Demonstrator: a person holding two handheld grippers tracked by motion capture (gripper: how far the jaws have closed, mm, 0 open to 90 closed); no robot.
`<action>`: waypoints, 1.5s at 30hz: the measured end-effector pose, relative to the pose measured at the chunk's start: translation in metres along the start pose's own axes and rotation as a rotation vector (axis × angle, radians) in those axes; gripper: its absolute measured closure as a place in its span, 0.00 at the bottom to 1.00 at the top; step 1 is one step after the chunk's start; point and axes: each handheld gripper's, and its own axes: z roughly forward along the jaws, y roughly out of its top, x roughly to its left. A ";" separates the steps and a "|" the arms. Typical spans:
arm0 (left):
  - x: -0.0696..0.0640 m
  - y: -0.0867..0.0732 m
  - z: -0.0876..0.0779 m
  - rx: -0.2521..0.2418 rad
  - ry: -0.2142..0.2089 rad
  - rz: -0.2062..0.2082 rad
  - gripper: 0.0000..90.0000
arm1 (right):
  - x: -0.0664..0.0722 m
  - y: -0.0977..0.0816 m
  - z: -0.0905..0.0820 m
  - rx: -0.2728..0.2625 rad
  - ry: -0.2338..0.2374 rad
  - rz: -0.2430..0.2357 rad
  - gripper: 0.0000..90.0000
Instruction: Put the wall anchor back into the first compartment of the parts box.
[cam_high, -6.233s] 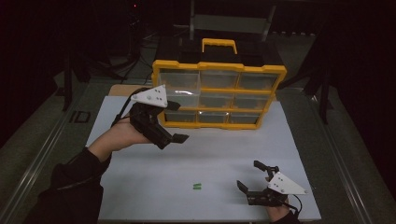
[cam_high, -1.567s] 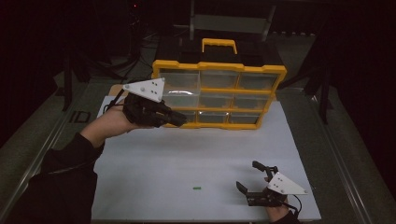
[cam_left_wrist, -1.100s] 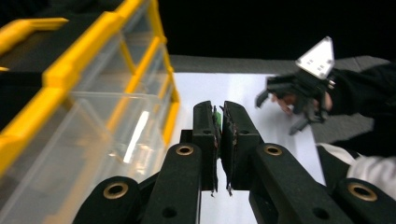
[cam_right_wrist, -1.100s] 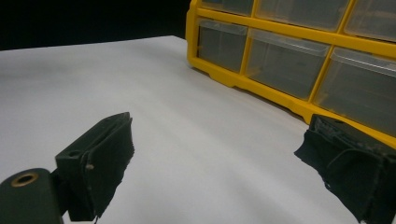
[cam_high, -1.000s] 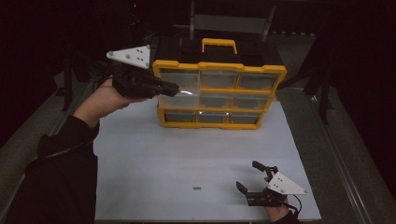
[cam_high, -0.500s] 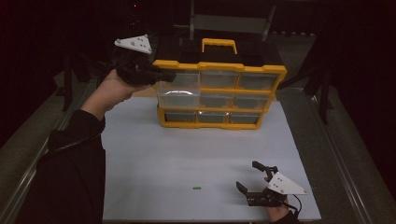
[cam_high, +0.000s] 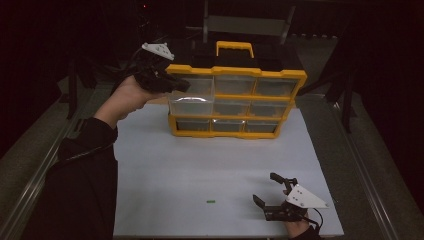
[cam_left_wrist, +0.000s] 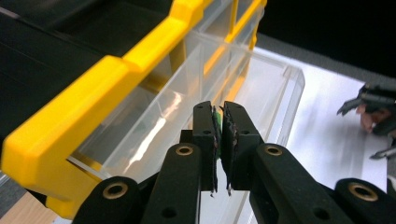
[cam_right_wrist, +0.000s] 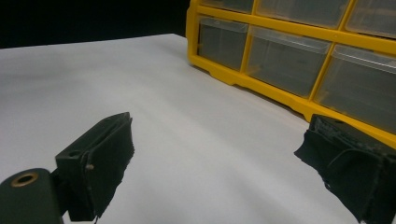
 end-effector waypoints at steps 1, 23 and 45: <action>0.001 0.000 -0.001 -0.005 -0.003 -0.001 0.91 | 0.000 0.000 0.000 0.002 0.001 0.001 0.09; -0.019 -0.001 -0.022 -0.051 -0.048 0.022 0.05 | 0.001 0.000 0.001 0.006 -0.001 -0.002 0.09; -0.069 -0.024 -0.013 -0.097 -0.152 0.107 0.00 | 0.000 0.000 0.000 0.006 -0.002 0.004 0.09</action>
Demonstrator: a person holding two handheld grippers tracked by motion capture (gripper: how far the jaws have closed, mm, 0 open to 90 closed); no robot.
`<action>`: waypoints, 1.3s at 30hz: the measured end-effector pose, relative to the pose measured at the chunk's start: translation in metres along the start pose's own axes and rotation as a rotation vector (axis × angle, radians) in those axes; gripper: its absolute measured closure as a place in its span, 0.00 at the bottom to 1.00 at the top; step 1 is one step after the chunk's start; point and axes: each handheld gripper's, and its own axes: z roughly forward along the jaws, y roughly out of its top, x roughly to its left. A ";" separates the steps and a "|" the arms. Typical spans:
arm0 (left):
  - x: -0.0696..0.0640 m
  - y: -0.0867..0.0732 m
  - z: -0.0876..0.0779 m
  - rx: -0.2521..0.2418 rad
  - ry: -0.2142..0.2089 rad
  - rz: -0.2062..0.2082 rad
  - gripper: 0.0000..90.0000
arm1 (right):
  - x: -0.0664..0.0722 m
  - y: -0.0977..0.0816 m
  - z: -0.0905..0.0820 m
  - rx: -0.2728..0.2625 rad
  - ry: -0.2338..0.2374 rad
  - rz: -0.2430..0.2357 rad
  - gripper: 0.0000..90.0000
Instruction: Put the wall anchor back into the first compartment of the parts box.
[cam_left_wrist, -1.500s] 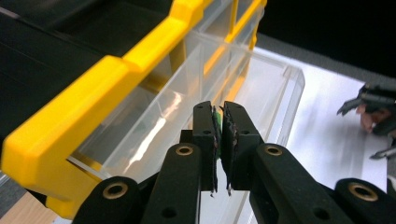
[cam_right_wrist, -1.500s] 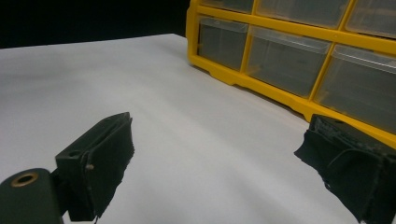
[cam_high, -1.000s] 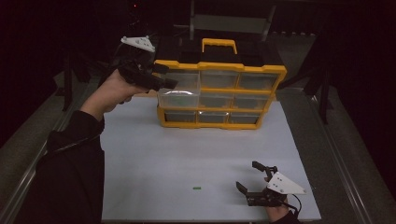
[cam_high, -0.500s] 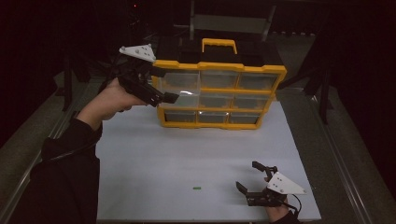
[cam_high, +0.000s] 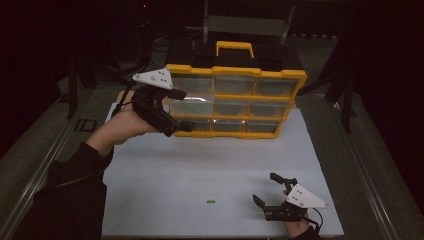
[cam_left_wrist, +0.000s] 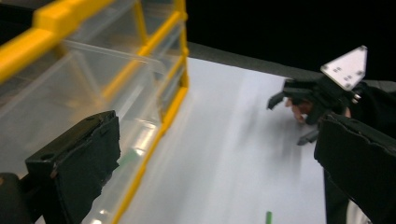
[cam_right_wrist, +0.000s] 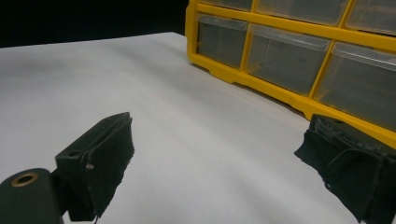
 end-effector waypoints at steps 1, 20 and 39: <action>-0.002 -0.001 0.001 0.001 0.000 0.007 0.00 | 0.000 0.000 0.000 0.001 0.000 -0.002 0.09; -0.034 -0.049 0.035 0.022 -0.091 0.024 0.00 | 0.000 0.001 0.000 0.000 0.002 -0.003 0.09; -0.071 -0.089 0.070 0.033 -0.173 0.039 0.00 | 0.001 0.001 -0.001 -0.006 0.003 -0.005 0.09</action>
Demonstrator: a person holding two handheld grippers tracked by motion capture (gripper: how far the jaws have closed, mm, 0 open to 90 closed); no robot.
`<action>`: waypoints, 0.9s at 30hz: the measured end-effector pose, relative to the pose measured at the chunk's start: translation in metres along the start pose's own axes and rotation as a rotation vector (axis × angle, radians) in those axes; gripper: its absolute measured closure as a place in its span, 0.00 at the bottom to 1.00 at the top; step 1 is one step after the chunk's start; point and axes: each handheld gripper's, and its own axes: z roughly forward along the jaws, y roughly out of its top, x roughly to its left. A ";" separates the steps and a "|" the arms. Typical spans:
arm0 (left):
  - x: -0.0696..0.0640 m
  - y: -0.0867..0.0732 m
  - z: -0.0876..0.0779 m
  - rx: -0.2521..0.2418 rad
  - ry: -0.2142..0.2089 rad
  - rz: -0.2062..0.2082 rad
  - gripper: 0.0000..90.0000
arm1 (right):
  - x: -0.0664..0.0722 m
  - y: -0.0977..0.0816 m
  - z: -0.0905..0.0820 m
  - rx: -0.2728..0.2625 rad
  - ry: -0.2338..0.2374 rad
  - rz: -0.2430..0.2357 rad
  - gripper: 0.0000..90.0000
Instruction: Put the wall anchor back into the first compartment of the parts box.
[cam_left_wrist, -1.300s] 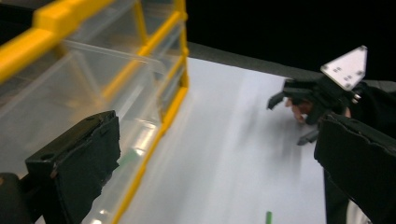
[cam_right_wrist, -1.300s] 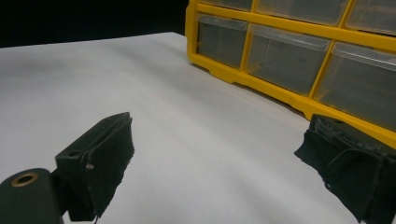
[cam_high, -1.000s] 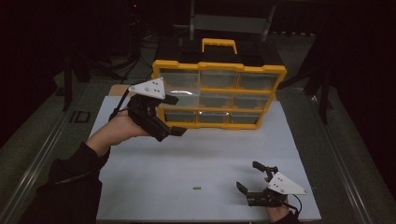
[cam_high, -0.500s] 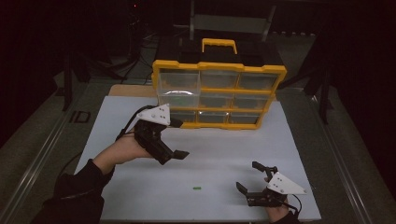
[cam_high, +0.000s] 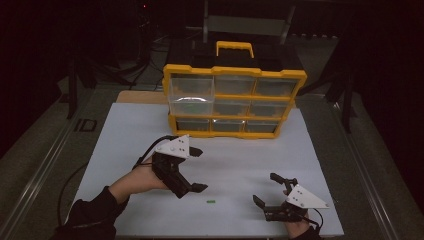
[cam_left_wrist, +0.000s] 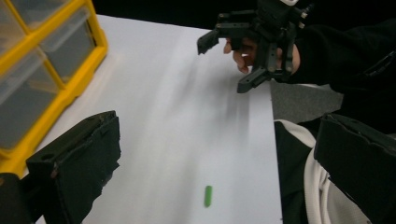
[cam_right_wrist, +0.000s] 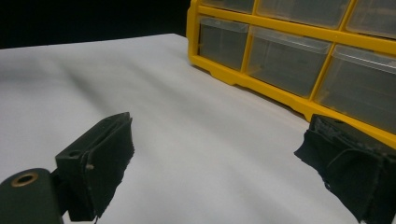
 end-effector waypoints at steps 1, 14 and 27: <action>-0.004 -0.007 0.007 0.011 -0.005 -0.001 0.00 | 0.000 0.000 0.000 0.002 -0.001 0.001 0.09; -0.011 -0.041 0.039 0.052 -0.048 -0.041 0.00 | 0.001 0.000 0.000 0.007 0.002 0.002 0.09; -0.008 -0.075 0.077 0.091 -0.097 -0.058 0.16 | 0.001 0.000 0.001 0.012 0.005 -0.002 0.09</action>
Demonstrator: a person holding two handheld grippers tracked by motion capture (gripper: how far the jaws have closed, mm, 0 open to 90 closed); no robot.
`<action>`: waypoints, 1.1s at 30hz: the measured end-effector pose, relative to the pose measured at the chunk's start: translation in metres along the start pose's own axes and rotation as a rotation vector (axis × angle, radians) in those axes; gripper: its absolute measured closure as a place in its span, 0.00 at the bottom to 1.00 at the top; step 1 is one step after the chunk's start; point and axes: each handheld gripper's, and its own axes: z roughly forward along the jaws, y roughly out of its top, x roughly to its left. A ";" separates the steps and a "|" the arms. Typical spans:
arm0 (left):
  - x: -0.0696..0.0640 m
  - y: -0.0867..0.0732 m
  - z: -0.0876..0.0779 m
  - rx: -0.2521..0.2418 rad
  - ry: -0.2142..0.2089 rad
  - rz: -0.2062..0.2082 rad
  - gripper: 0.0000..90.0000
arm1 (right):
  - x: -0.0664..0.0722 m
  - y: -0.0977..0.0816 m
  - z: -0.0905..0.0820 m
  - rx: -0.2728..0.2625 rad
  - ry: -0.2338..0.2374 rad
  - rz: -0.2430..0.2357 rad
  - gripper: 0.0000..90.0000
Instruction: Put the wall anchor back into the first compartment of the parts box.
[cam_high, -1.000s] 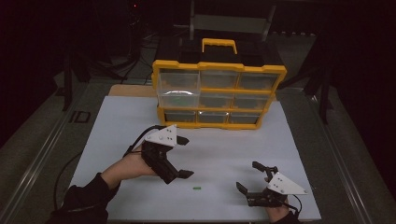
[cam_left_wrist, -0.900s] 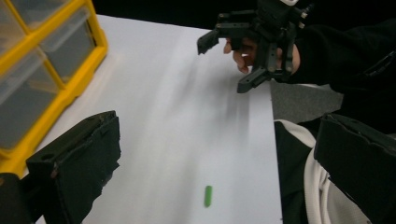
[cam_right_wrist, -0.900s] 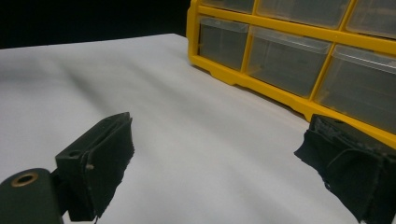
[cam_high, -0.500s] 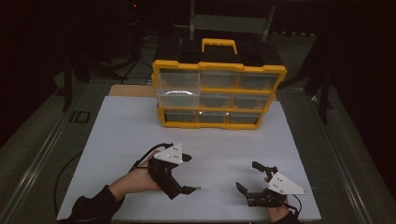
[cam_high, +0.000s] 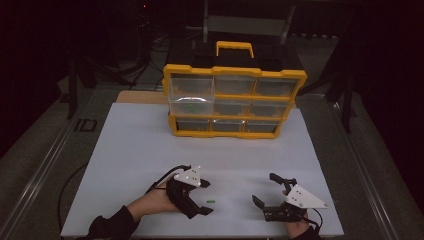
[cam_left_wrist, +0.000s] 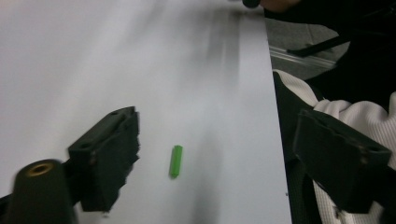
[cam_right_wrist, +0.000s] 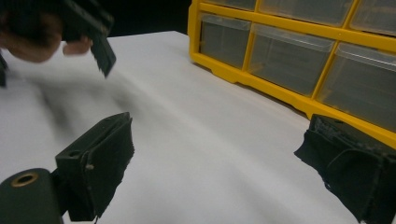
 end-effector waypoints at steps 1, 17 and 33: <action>0.002 -0.004 0.005 0.015 -0.009 0.007 0.18 | -0.001 0.000 0.000 -0.001 -0.001 -0.002 0.09; 0.018 -0.022 0.031 0.078 0.030 0.024 0.65 | -0.001 0.000 0.000 -0.001 0.000 0.000 0.09; 0.018 -0.021 0.042 0.112 0.020 0.035 0.83 | 0.000 0.000 0.000 -0.002 0.000 0.000 0.09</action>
